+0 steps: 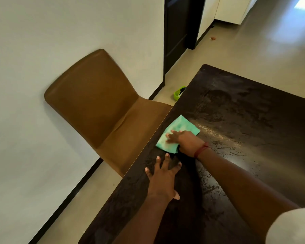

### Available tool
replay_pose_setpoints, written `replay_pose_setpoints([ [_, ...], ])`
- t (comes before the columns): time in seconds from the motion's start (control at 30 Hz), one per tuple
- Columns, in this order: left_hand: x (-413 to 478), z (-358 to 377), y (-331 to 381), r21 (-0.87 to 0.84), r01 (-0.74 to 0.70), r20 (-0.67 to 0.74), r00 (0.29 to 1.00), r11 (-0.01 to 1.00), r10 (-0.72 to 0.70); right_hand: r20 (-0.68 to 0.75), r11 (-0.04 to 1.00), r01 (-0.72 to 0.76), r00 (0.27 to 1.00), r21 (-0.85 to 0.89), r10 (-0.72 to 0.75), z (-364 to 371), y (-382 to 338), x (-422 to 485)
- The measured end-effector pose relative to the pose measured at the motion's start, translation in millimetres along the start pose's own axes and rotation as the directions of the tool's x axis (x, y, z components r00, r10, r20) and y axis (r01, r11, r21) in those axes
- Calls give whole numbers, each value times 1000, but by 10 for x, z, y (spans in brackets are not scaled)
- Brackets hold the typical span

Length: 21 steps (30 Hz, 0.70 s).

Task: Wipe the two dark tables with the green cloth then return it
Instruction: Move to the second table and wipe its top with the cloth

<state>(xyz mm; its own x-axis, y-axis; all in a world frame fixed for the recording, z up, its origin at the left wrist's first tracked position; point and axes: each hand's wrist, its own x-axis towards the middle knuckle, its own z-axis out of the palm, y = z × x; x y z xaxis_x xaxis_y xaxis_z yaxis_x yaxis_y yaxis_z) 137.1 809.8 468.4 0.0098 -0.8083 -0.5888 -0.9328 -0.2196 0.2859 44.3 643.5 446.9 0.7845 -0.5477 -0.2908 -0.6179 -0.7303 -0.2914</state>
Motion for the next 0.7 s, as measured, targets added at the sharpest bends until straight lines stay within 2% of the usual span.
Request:
replay_pose_setpoints([
  [0.07,-5,5,-8,6,-8,-5,1000,1000,8,-73,965,-213,972,150,225,-38,321,-288],
  [0.13,-11,2,-7,4,-12,-7,1000,1000,12,-153,884,-428,876,188,457,-43,510,-662],
  [0.2,-27,-16,10,2,-16,2,1000,1000,16,-201,804,-562,779,194,593,18,375,-960],
  [0.23,-21,-32,1,2,-7,2,1000,1000,7,-203,794,-578,768,190,608,96,219,-1035],
  [0.27,-24,-39,1,2,-2,1,1000,1000,2,-192,813,-558,790,168,582,196,28,-1125],
  [0.33,-31,-42,2,7,-3,-4,1000,1000,3,-144,893,-438,881,106,450,431,-365,-1302],
  [0.4,-47,-25,-1,12,-19,-6,1000,1000,19,-130,950,-287,945,121,301,665,-500,-1533],
  [0.47,-80,4,-25,14,-31,-12,999,999,31,-142,964,-212,961,162,236,757,-346,-1817],
  [0.5,-105,22,-40,19,-36,-14,999,999,37,-131,948,-247,952,203,276,748,-263,-1965],
  [0.57,-166,73,-67,29,-48,-44,998,998,49,-161,863,-409,869,296,467,714,-131,-2259],
  [0.67,-330,186,-87,111,-113,-122,984,987,126,-186,607,-704,584,368,790,726,-291,-2569],
  [0.7,-398,238,-103,141,-141,-147,976,980,161,-169,555,-745,533,370,829,769,-438,-2611],
])
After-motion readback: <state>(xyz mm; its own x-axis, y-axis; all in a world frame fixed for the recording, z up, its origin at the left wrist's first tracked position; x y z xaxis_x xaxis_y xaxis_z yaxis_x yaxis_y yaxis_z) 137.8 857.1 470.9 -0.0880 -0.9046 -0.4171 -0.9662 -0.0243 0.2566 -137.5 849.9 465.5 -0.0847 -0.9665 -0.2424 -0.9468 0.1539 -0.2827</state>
